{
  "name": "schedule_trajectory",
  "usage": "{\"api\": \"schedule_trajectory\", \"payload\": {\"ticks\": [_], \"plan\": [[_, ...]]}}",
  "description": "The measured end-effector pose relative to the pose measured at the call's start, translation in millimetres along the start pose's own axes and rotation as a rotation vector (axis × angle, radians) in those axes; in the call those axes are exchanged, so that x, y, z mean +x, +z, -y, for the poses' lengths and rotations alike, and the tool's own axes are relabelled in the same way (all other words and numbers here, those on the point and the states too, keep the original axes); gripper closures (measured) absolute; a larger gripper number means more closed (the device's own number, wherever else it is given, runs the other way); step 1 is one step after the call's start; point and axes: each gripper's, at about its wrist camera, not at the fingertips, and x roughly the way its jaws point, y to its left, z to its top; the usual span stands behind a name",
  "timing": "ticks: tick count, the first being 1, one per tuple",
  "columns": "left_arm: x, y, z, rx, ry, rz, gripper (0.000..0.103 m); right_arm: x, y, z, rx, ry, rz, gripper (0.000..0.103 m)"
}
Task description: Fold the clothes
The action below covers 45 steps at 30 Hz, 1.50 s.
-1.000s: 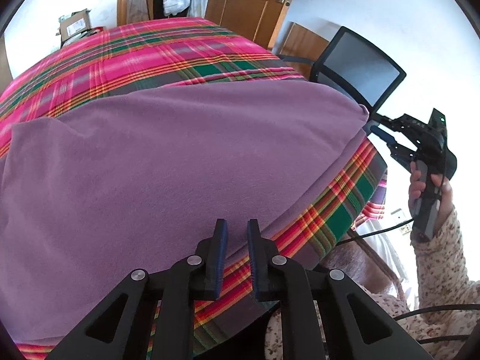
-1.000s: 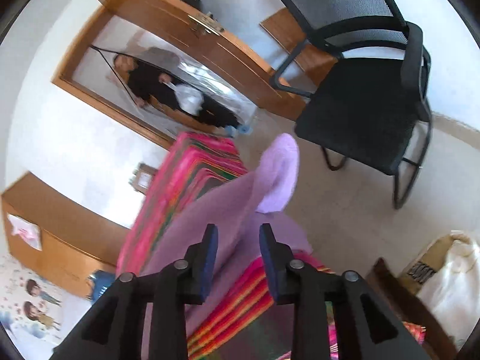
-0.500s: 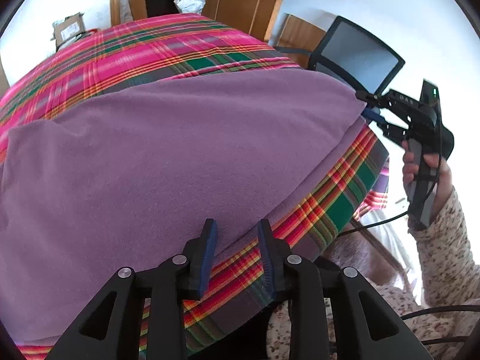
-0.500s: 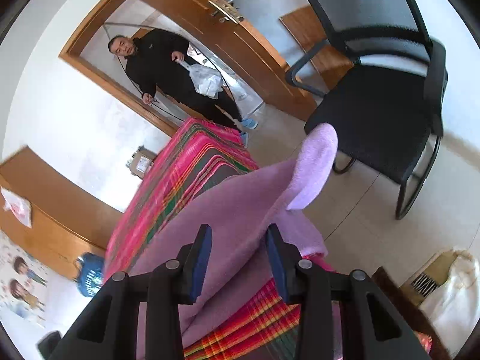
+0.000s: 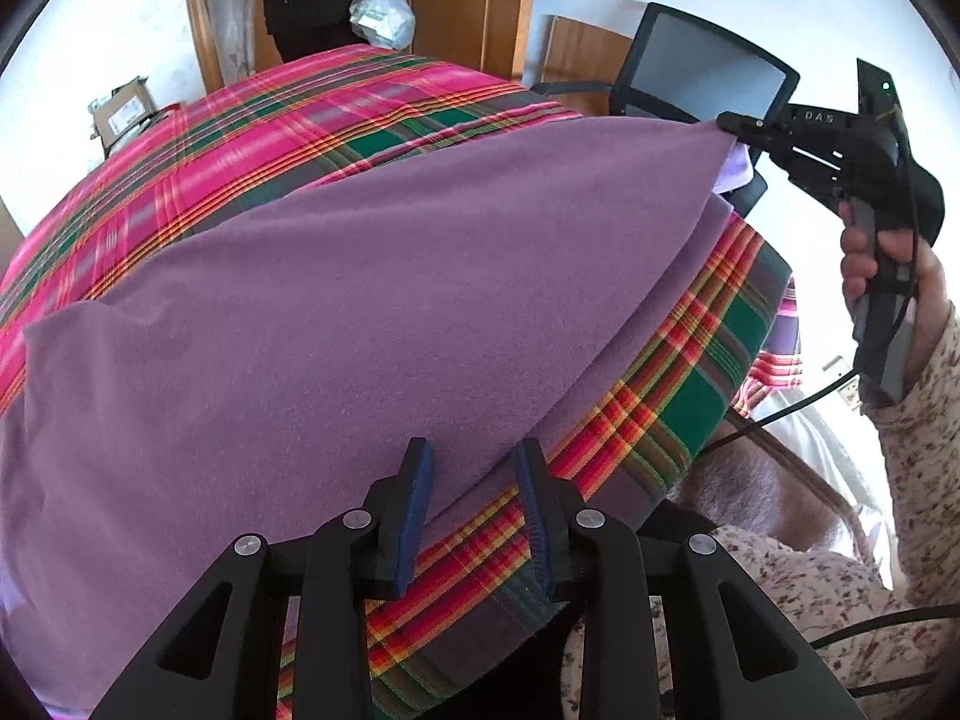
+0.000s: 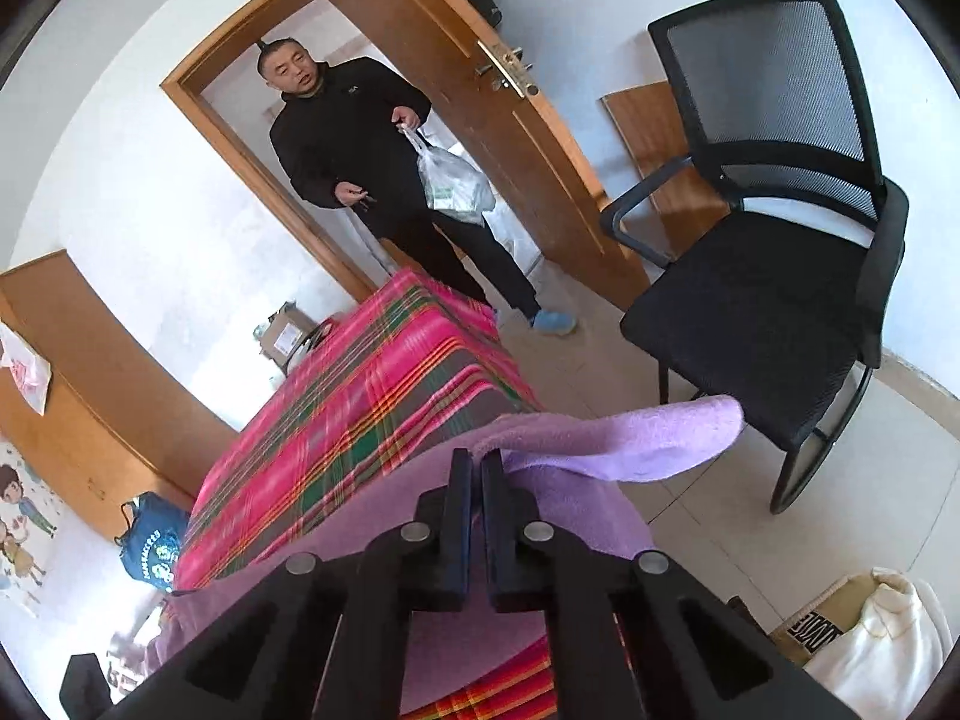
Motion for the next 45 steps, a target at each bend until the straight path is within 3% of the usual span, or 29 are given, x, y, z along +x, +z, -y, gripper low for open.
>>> {"api": "schedule_trajectory", "payload": {"ticks": [5, 8, 9, 19, 22, 25, 38, 45], "plan": [[0, 0, -4, -0.021, -0.017, 0.007, 0.073, -4, 0, 2, 0.023, 0.004, -0.002, 0.1], [-1, 1, -3, -0.025, -0.012, 0.019, 0.085, -5, 0, 2, 0.027, 0.011, -0.002, 0.1], [0, 1, -3, -0.025, -0.002, 0.021, 0.093, -6, 1, 2, 0.028, 0.014, -0.002, 0.1], [-21, 3, -5, -0.064, -0.033, 0.103, 0.1, -15, 3, 0, 0.024, 0.018, 0.016, 0.1], [-24, 0, -3, -0.065, -0.086, 0.102, 0.1, -14, 0, 4, 0.022, 0.005, 0.01, 0.1], [-19, -4, 2, -0.054, -0.088, 0.079, 0.1, -9, -3, 10, 0.033, -0.017, -0.009, 0.1], [-19, -11, -22, -0.171, -0.092, 0.069, 0.098, 10, -19, 47, 0.091, -0.156, -0.105, 0.096], [-26, -13, -30, -0.205, -0.098, 0.082, 0.082, -7, -17, 37, 0.063, -0.239, -0.028, 0.095]]}}
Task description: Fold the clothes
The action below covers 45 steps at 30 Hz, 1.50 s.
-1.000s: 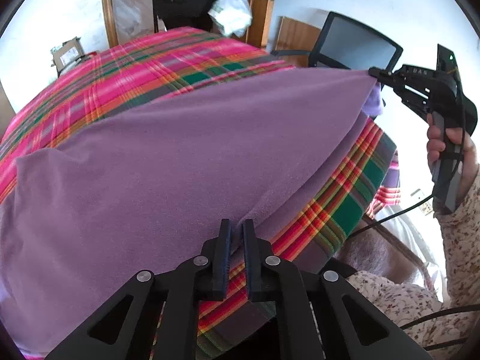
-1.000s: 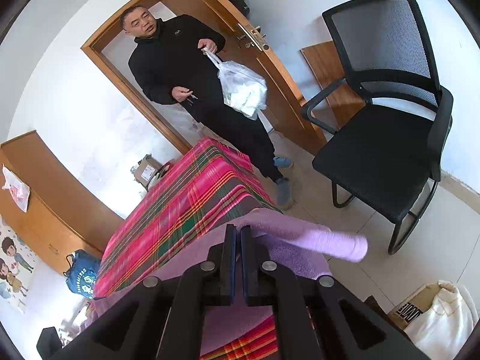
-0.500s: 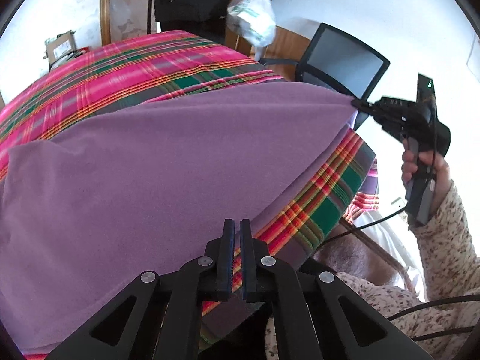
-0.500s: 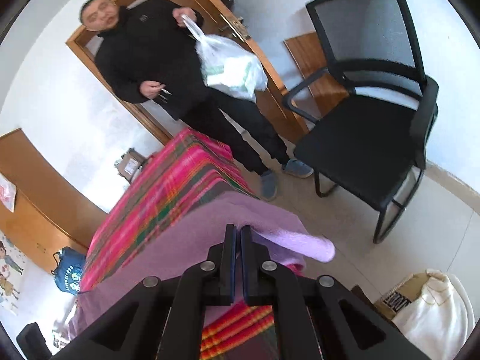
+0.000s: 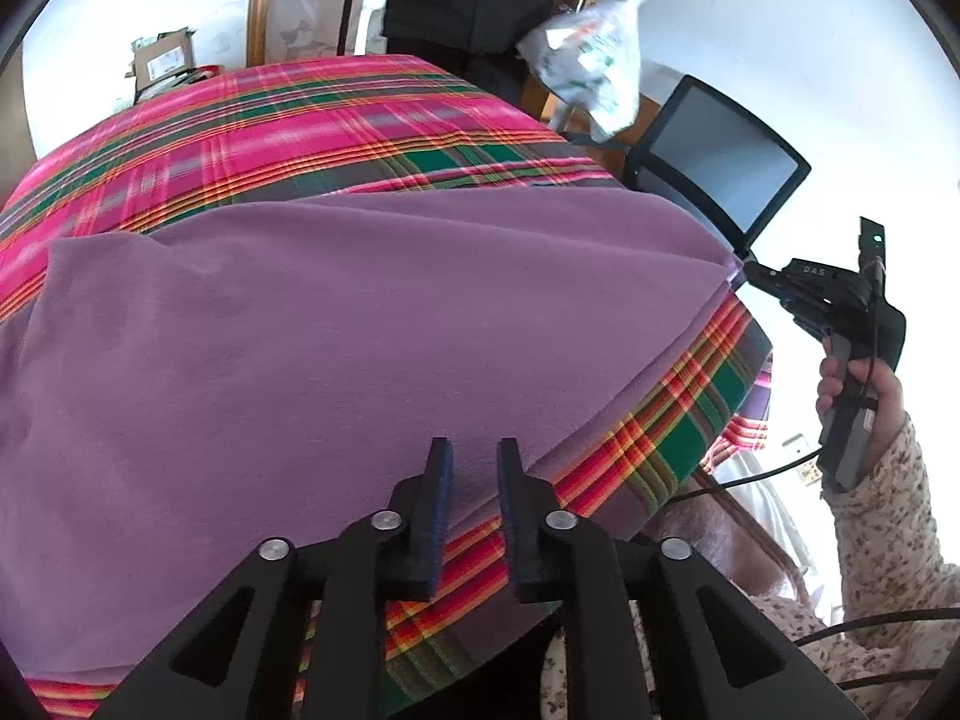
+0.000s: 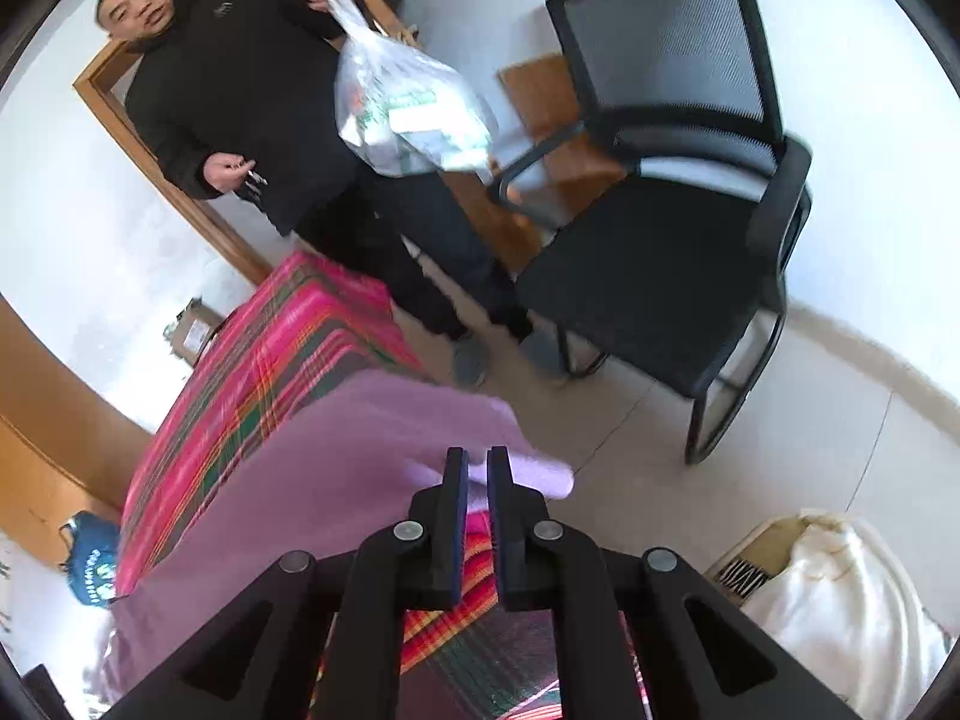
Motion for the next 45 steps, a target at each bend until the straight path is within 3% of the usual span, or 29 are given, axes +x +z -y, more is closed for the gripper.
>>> {"api": "schedule_trajectory", "payload": {"ticks": [6, 10, 13, 22, 27, 32, 42, 45], "plan": [[-11, -1, -18, -0.072, -0.007, 0.026, 0.079, -16, -9, -48, -0.145, 0.042, 0.065, 0.095], [-20, -4, -34, -0.127, -0.007, 0.044, 0.077, -13, -26, -99, -0.322, 0.089, 0.047, 0.095], [-25, -10, -45, -0.155, 0.003, 0.049, 0.077, 0, -42, -126, -0.4, 0.139, -0.016, 0.094], [-35, -39, -77, -0.253, -0.004, 0.037, 0.077, 35, -79, -151, -0.486, 0.119, -0.167, 0.093], [-42, -49, -86, -0.26, -0.026, 0.034, 0.077, 32, -82, -145, -0.482, 0.085, -0.177, 0.091], [-63, -58, -104, -0.294, -0.019, 0.082, 0.077, 30, -88, -183, -0.563, 0.134, -0.163, 0.089], [-104, -78, -177, -0.52, 0.131, 0.175, 0.077, 56, -115, -283, -0.755, 0.306, -0.253, 0.088], [-115, -80, -195, -0.551, 0.204, 0.192, 0.077, 68, -123, -314, -0.805, 0.353, -0.293, 0.081]]}}
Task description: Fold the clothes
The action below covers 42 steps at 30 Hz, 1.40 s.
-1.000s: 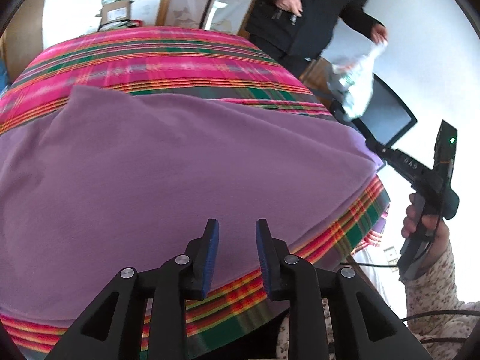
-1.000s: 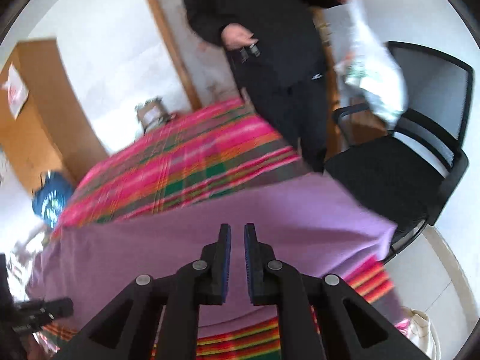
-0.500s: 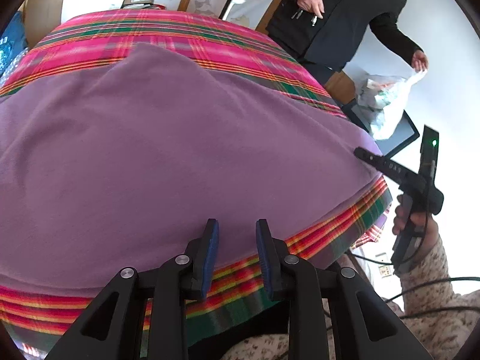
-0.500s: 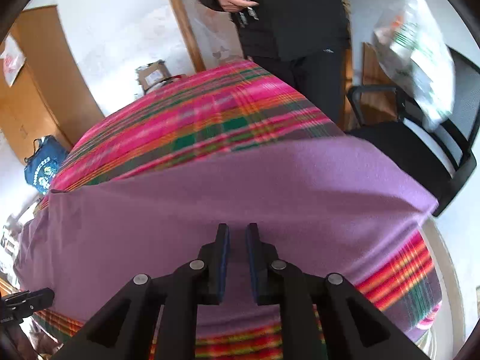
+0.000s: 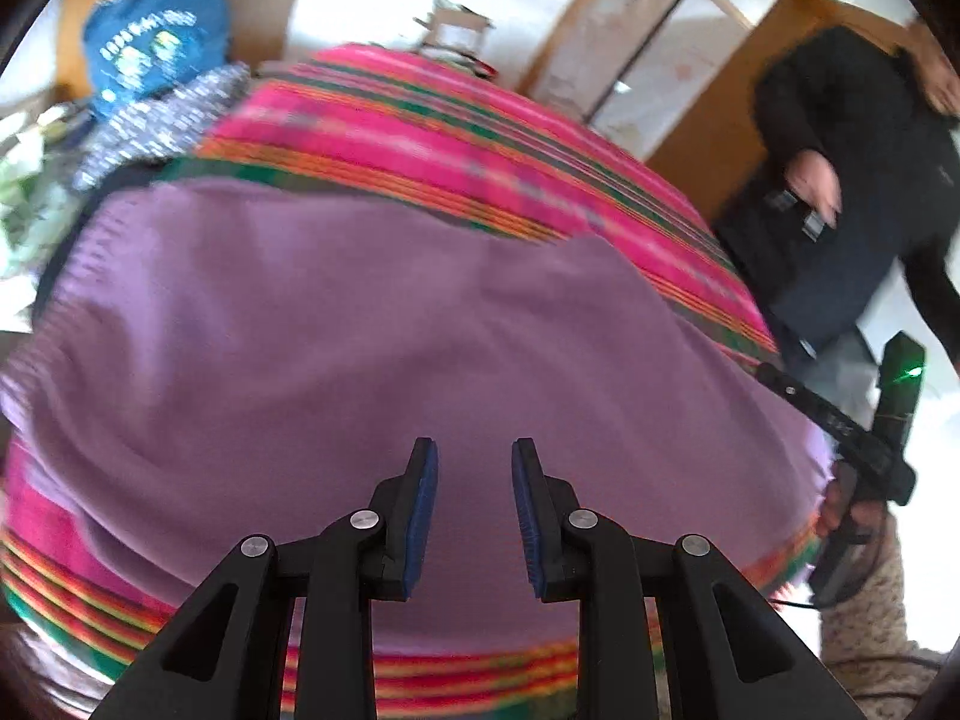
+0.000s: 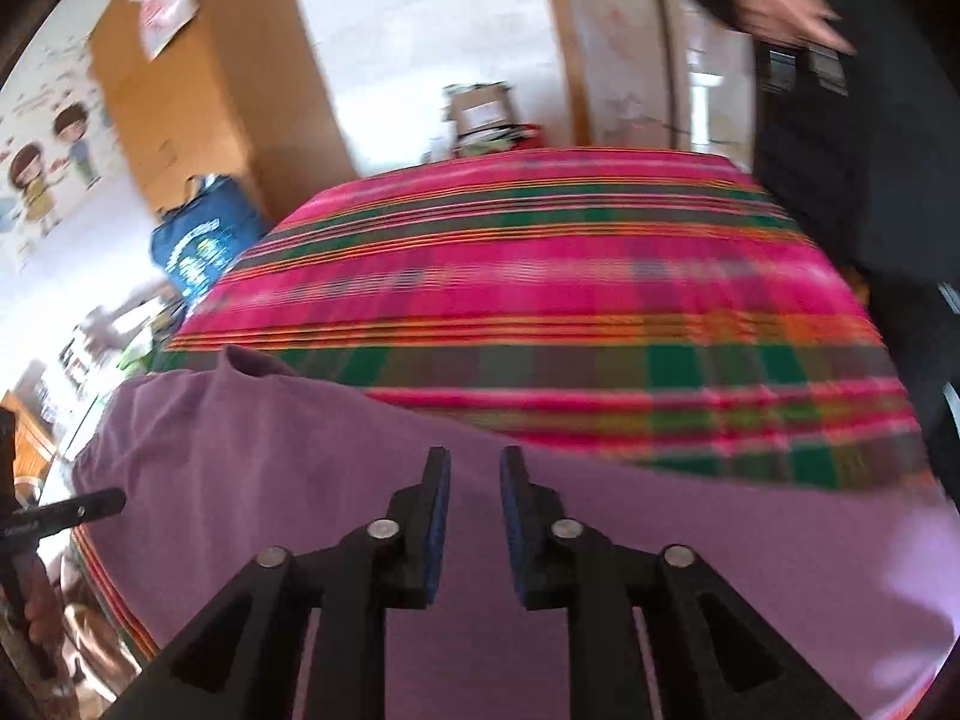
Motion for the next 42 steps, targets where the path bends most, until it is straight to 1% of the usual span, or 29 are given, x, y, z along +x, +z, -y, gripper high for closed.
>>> {"api": "schedule_trajectory", "payload": {"ticks": [3, 6, 9, 14, 17, 18, 19, 21, 22, 27, 29, 31, 35, 37, 40, 42], "plan": [[-5, 9, -14, -0.028, 0.028, 0.019, 0.077, 22, 17, -18, -0.058, 0.072, -0.038, 0.078], [-7, 16, -26, -0.051, 0.058, 0.03, 0.077, 49, 27, -32, -0.108, 0.1, -0.098, 0.077], [-8, 18, -38, -0.08, 0.08, 0.022, 0.077, 70, 32, -41, -0.135, 0.119, -0.166, 0.077], [-6, 22, -55, -0.137, 0.098, 0.012, 0.077, 77, 30, -46, -0.184, 0.161, -0.193, 0.075], [-5, 24, -60, -0.15, 0.105, 0.005, 0.077, 81, 28, -53, -0.234, 0.136, -0.205, 0.075], [-4, 24, -61, -0.151, 0.107, 0.003, 0.077, 82, 28, -55, -0.249, 0.131, -0.204, 0.081], [-4, 23, -62, -0.155, 0.106, -0.001, 0.077, 79, 27, -56, -0.26, 0.129, -0.195, 0.092], [-1, 25, -65, -0.16, 0.104, -0.006, 0.077, 75, 25, -59, -0.283, 0.126, -0.177, 0.098], [0, 25, -66, -0.163, 0.101, -0.007, 0.077, 71, 24, -61, -0.294, 0.122, -0.17, 0.1], [0, 25, -69, -0.176, 0.088, -0.011, 0.077, 43, 21, -65, -0.319, 0.141, -0.125, 0.1], [-1, 25, -70, -0.182, 0.084, -0.011, 0.077, 35, 23, -65, -0.304, 0.157, -0.112, 0.1], [-1, 25, -70, -0.181, 0.083, -0.012, 0.077, 27, 23, -61, -0.275, 0.193, -0.118, 0.1], [0, 25, -69, -0.178, 0.086, -0.011, 0.077, 24, 15, -52, -0.219, 0.275, -0.184, 0.1], [1, 25, -69, -0.176, 0.087, -0.012, 0.077, 23, 11, -46, -0.198, 0.302, -0.203, 0.1], [1, 26, -68, -0.175, 0.089, -0.014, 0.077, 34, 4, -41, -0.17, 0.32, -0.27, 0.1], [1, 25, -68, -0.175, 0.088, -0.01, 0.077, 36, 0, -45, -0.194, 0.317, -0.285, 0.1]]}}
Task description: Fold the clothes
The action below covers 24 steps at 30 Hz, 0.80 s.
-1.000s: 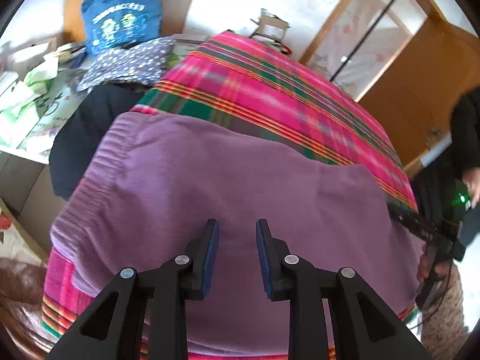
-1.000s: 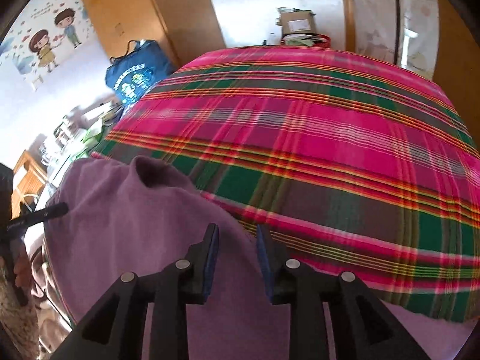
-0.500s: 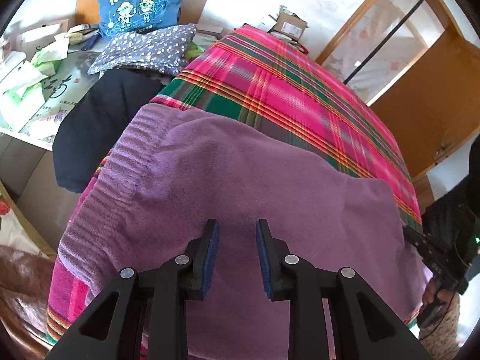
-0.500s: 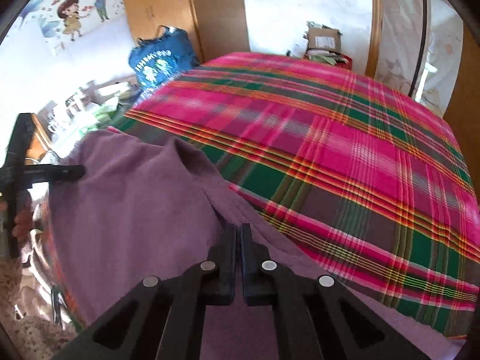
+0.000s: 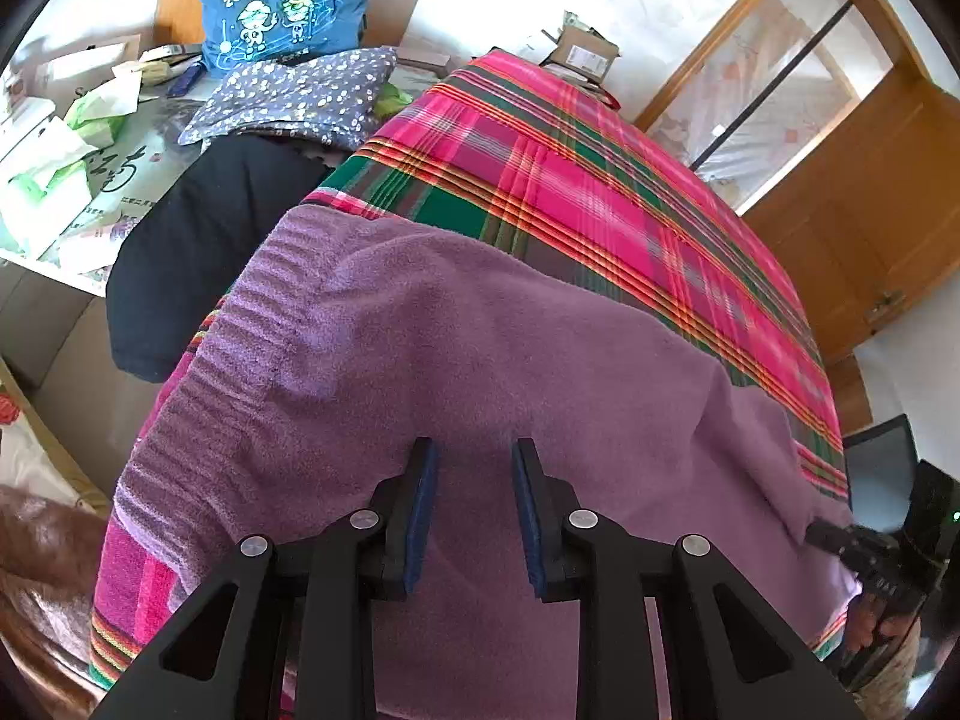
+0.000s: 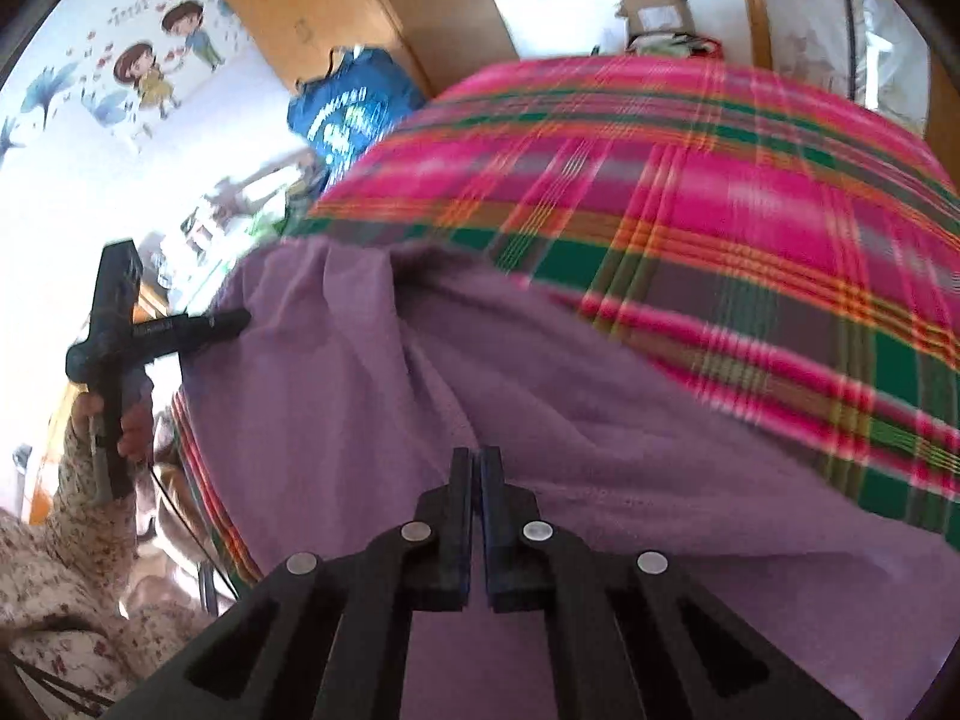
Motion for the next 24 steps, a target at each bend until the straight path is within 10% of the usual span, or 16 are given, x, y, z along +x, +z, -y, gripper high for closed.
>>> {"api": "schedule_trajectory", "payload": {"ticks": [9, 13, 24], "plan": [[0, -2, 1, 0.007, 0.002, 0.007, 0.077, 3, 26, 2, -0.026, 0.095, -0.021, 0.096], [0, -2, 1, 0.008, -0.001, 0.011, 0.076, 19, 45, 7, 0.022, 0.224, -0.052, 0.073], [0, -3, 0, 0.012, -0.009, 0.011, 0.076, 71, 73, 6, 0.016, 0.338, -0.216, 0.069]]}}
